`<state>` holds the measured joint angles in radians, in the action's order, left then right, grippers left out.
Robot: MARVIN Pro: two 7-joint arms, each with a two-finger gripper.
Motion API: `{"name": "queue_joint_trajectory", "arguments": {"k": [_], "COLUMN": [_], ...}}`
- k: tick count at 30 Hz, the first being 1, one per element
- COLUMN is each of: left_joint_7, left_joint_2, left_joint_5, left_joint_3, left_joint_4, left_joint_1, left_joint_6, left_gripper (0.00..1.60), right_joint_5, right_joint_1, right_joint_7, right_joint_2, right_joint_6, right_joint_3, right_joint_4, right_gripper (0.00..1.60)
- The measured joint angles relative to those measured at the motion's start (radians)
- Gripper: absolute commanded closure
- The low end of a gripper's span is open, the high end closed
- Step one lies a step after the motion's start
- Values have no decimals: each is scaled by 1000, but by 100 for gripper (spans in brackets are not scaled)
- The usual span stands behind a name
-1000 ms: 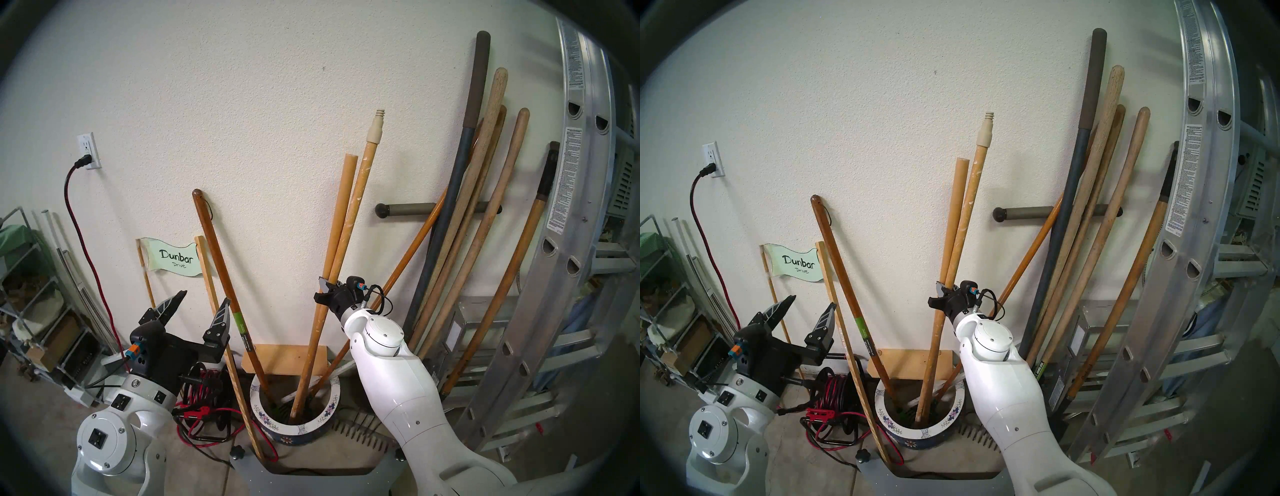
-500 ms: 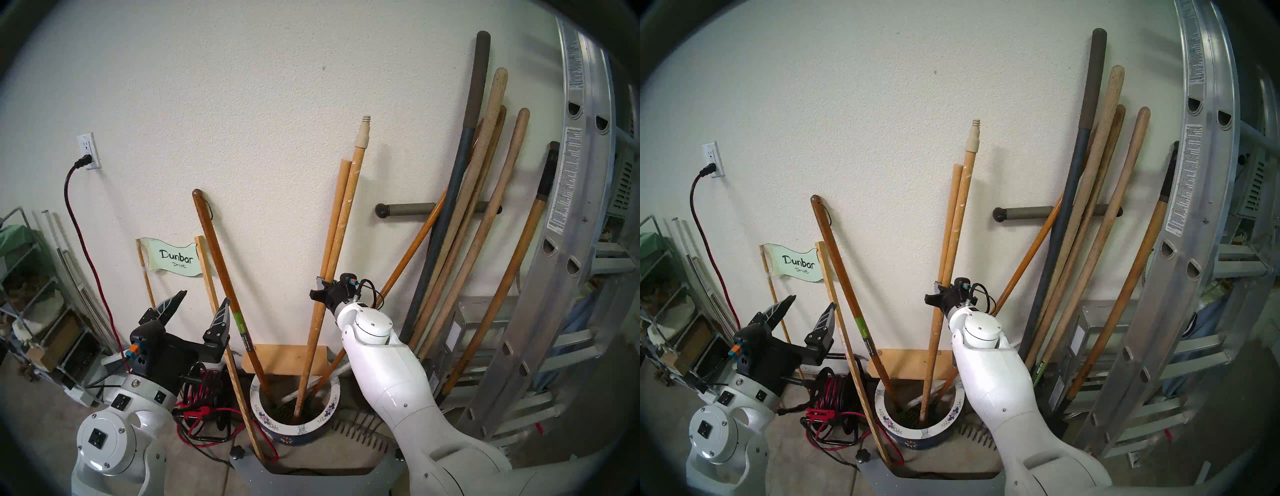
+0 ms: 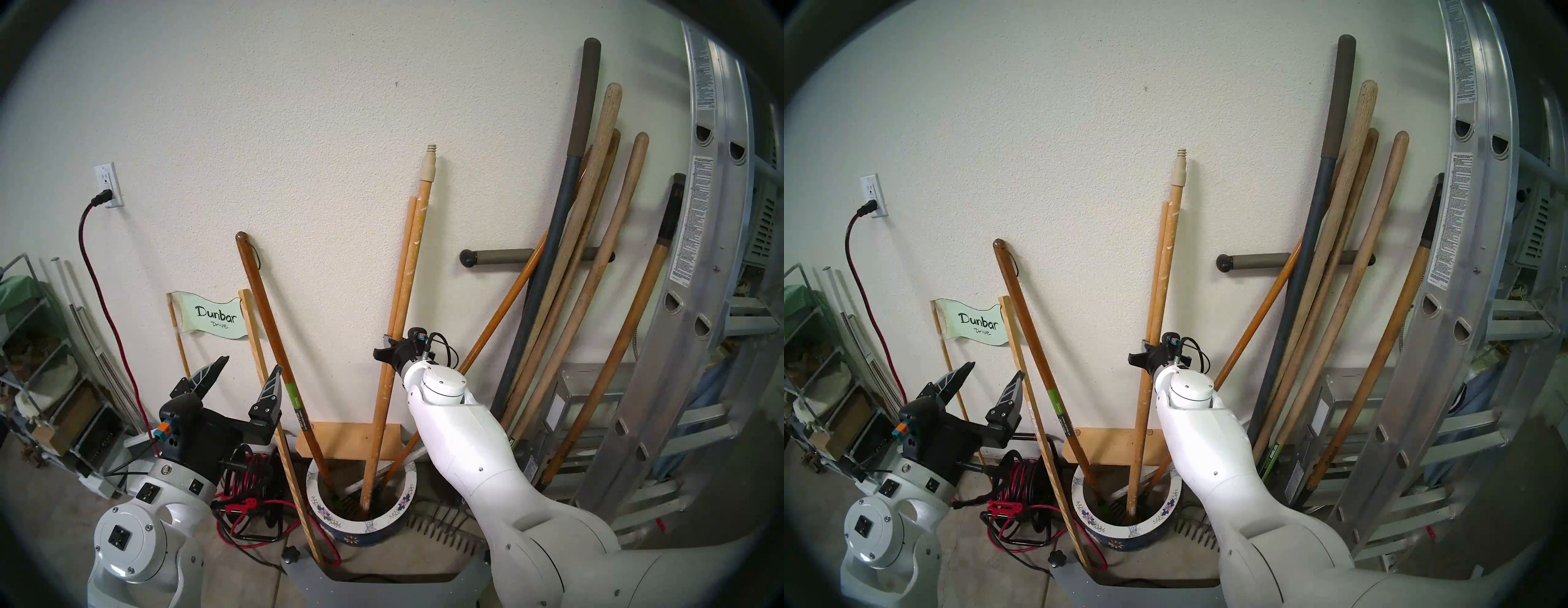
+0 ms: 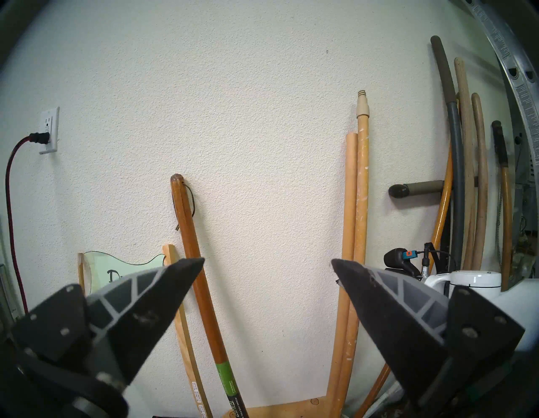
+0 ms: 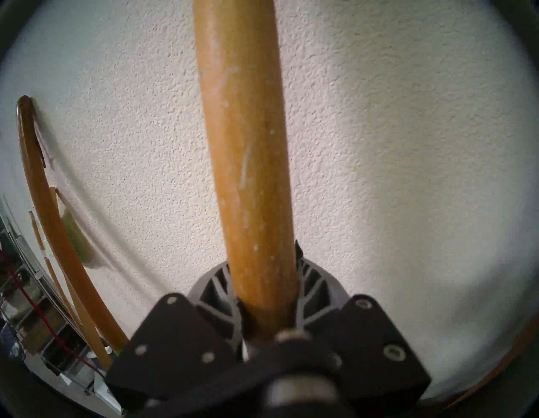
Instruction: Put wooden sticks into the pot
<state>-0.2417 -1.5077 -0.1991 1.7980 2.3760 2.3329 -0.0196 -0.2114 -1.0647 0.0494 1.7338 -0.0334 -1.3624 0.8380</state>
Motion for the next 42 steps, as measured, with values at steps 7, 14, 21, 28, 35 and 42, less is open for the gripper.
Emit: {"name": "queue_joint_trajectory", "arguments": {"k": [7,14,21,28,35,42], "left_joint_7": [0,0,0,1,1,1], "left_joint_2": [0,1,1,1,2,2], "left_joint_5": [0,0,-1,-1,-1,-2], "left_joint_3": [0,0,0,0,0,0], "left_joint_4": [0,0,0,0,0,0], "left_joint_1": [0,0,0,0,1,1], "left_joint_6": [0,0,0,0,0,-1], "left_gripper": [0,0,0,0,0,0], "right_joint_5": [-1,-7,-8,-10,-14,-20], "right_joint_1": [43,69,72,77,79,83], "right_joint_7": [1,21,35,43,47,51], "right_joint_2": [16,23,21,20,15,8], "right_joint_6": [45,82,91,93,92,84], "right_joint_3": [-8,-17,-20,-25,-32,-39], "right_joint_4": [-83,-136,-138,-98,-68,-64], "right_gripper": [160,119,72,0,0,0]}}
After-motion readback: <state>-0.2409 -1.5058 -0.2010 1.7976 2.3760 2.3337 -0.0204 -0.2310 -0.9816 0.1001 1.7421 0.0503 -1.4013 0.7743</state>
